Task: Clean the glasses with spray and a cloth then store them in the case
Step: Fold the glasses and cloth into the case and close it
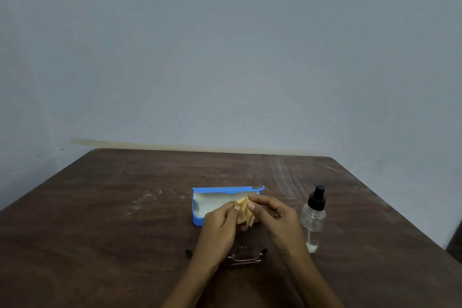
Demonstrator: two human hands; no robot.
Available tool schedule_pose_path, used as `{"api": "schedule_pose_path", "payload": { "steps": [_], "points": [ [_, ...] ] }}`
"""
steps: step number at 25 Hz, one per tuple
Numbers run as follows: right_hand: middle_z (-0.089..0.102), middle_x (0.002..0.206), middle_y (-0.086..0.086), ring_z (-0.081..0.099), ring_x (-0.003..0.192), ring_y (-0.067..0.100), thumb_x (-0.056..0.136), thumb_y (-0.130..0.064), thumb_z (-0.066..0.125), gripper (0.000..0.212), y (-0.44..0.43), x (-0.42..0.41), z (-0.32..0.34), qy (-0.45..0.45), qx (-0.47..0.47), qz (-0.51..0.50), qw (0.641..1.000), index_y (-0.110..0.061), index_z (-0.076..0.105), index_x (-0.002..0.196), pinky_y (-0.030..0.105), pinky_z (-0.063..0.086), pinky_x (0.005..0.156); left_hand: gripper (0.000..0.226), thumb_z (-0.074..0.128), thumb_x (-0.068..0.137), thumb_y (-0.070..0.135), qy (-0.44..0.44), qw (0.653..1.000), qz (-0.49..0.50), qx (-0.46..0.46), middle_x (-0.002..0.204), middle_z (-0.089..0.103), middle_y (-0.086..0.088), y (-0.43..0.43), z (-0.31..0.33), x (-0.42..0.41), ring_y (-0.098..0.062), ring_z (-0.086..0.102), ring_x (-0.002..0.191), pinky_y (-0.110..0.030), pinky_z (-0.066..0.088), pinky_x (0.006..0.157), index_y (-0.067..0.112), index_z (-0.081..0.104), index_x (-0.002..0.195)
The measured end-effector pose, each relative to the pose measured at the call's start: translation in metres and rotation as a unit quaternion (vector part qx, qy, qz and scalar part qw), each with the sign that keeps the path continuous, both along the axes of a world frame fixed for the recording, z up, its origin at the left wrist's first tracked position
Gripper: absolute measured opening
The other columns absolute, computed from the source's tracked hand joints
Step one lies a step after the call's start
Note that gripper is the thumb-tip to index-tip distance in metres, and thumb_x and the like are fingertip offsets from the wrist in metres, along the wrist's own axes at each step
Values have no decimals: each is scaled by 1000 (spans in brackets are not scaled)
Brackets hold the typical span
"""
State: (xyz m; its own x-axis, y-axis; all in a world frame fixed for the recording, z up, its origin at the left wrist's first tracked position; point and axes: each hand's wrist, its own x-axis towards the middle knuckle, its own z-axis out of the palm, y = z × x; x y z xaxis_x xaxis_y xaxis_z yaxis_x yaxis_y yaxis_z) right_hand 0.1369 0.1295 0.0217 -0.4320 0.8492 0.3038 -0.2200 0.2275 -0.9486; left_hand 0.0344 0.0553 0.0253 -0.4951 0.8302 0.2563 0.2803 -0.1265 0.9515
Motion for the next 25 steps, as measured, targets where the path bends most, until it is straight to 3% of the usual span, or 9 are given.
{"api": "schedule_pose_path", "payload": {
  "steps": [3,6,9,12,15,17,20,22,25],
  "points": [
    [70,83,-2,66,74,5,78,3,66,23,5,0,-1,-6,-13,-41,999,-14,68,93,13,52,65,29,39,95,16,-16,1000,13,-4,74,70,-4,-1,4,-1,-8,65,58,-18,48,63,26,62,80],
    [68,90,11,63,86,16,78,1,66,19,12,2,-1,2,-48,-80,996,-11,66,94,23,50,76,30,38,95,14,-49,998,28,-8,58,67,-3,-3,8,-12,-4,59,43,-13,47,52,23,60,77],
    [68,87,19,61,76,17,81,2,62,15,15,3,-1,-48,-10,-109,993,-10,68,87,14,48,64,32,38,95,14,-67,996,60,-21,56,67,-7,-5,10,-22,-11,59,45,-23,49,55,23,59,73],
    [63,73,2,53,66,6,84,0,58,18,18,1,0,-123,61,-144,980,-16,67,85,3,40,51,28,41,94,16,-84,990,108,-24,56,66,-7,-7,8,-32,-8,59,43,-17,49,48,26,57,74],
    [59,80,4,54,70,12,87,-3,55,13,23,-4,-2,-152,66,-157,974,-11,61,95,16,50,57,24,44,92,15,-96,983,148,-44,55,67,-5,-5,3,-40,-9,60,45,-18,48,46,22,58,75],
    [58,85,9,58,74,20,87,-3,56,12,26,-8,-2,-152,42,-153,976,-14,54,91,32,54,58,21,46,92,12,-74,980,171,-64,55,65,-3,-3,-1,-45,-5,59,42,-14,46,42,17,59,75],
    [57,83,6,59,78,24,85,-3,58,27,31,-12,-2,-177,32,-160,971,-25,45,76,42,55,67,15,49,90,16,17,968,228,-104,62,64,-4,-1,-3,-50,-9,58,54,-13,43,46,10,63,90],
    [55,75,-1,57,79,21,84,-1,59,30,33,-14,-2,-191,29,-168,967,-26,47,70,41,54,71,18,51,89,21,95,950,272,-124,82,68,-7,-2,-3,-51,-12,54,69,-23,40,56,12,65,97],
    [57,75,-6,55,81,15,83,-1,60,28,35,-19,-4,-194,8,-170,966,-24,53,69,31,46,70,12,53,88,25,131,936,304,-116,92,67,-2,-2,-4,-51,-11,49,74,-23,32,52,20,59,97]
  ]
}}
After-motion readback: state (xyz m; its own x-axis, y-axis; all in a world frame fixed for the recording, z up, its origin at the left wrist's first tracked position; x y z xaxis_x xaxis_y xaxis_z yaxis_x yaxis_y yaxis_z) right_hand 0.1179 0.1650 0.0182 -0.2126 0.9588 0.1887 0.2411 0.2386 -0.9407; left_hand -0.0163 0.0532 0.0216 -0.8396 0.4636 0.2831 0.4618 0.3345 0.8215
